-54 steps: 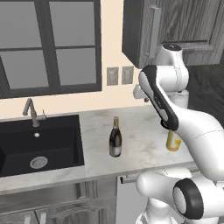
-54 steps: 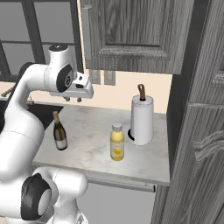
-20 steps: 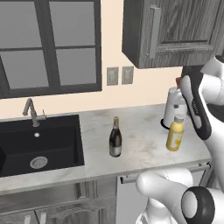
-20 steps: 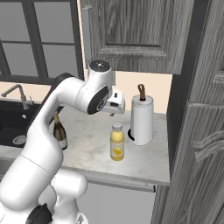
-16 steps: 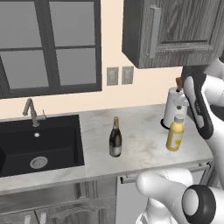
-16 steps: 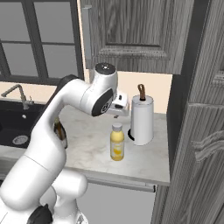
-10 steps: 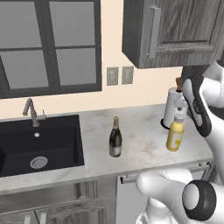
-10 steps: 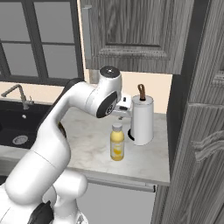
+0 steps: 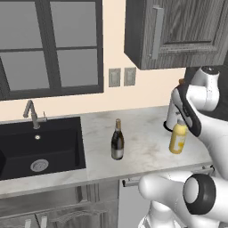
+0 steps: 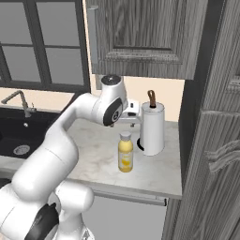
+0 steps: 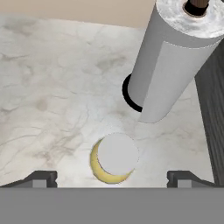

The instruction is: There is a wine glass and glass cup on the dining counter. Place the wine bottle next to the wine glass and the juice bottle next to the glass cup.

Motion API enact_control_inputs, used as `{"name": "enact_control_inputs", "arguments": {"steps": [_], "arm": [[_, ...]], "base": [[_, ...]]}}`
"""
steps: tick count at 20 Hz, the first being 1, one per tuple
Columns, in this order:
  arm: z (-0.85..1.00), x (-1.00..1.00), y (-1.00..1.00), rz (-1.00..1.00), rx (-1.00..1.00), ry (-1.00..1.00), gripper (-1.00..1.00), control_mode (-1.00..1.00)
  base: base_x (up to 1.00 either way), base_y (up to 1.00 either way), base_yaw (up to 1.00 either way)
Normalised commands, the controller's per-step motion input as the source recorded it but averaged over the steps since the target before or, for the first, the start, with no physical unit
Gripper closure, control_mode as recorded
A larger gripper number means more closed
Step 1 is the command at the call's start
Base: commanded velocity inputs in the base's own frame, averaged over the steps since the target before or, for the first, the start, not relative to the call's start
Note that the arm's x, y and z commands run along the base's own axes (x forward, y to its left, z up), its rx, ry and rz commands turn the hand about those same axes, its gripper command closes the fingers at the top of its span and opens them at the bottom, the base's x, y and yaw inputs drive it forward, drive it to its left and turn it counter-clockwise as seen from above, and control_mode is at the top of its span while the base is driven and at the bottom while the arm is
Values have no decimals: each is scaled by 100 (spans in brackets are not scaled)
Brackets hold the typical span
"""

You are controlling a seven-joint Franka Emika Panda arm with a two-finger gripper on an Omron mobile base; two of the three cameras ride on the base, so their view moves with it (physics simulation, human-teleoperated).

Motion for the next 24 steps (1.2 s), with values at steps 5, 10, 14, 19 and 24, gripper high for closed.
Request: {"name": "enact_control_inputs", "arguments": {"steps": [5, 10, 14, 19, 24], "arm": [[-25, 27, -1, -1, 0, 8, -100, -100], [-19, 6, -4, -4, 0, 12, -100, -100], [-14, 0, -6, -4, 0, 11, -100, -100], [-16, 0, -6, -4, 0, 10, -100, -100], [-25, 6, 0, -5, -1, 8, -100, -100]], "base": [[0, 0, 0], [0, 0, 0], [0, 0, 0], [0, 0, 0], [0, 0, 0]]}}
